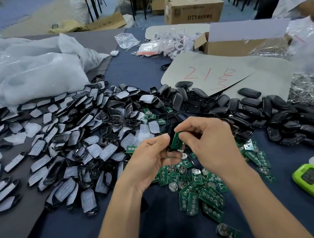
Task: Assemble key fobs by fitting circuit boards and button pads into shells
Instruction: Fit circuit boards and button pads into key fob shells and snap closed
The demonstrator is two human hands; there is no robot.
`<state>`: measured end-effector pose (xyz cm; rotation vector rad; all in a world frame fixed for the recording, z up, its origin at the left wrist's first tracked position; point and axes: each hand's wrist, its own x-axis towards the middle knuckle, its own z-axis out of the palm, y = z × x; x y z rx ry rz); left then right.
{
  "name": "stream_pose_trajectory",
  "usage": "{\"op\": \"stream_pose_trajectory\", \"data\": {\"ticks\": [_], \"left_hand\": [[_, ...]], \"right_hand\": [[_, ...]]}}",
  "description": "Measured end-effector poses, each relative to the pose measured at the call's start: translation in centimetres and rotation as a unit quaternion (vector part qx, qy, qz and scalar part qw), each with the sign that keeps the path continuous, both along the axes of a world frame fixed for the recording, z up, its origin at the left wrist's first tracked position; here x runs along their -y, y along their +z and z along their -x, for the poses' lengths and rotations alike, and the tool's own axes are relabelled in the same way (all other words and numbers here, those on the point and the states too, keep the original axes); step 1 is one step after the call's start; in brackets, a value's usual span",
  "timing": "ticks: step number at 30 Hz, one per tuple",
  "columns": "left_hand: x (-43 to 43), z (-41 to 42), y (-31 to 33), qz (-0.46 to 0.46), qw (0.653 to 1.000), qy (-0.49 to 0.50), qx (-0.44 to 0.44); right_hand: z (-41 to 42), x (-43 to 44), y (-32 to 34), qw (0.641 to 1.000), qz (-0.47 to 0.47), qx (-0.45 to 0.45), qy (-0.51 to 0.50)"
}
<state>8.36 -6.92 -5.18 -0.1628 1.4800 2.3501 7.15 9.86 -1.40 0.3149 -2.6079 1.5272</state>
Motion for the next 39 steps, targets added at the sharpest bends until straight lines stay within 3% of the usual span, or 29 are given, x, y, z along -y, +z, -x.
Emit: {"op": "stream_pose_trajectory", "data": {"ticks": [9, 13, 21, 35, 39], "left_hand": [[-0.7, -0.3, -0.1, 0.068, 0.997, 0.025, 0.013], [-1.2, -0.5, -0.2, 0.056, 0.996, 0.055, 0.038], [-1.8, -0.6, -0.2, 0.067, 0.994, 0.080, 0.032], [-1.9, -1.2, 0.2, 0.069, 0.994, 0.078, 0.029], [-1.9, -1.0, 0.4, 0.071, 0.994, 0.078, 0.026]], "right_hand": [[0.0, -0.2, -1.6, 0.995, 0.045, 0.002, -0.094], [0.1, -0.5, -1.6, 0.992, 0.084, 0.036, -0.084], [-0.1, -0.4, -1.8, 0.995, 0.043, 0.017, -0.086], [-0.2, -0.6, -1.6, 0.995, 0.076, 0.031, -0.062], [-0.4, -0.4, -1.6, 0.996, 0.044, 0.026, -0.068]]}}
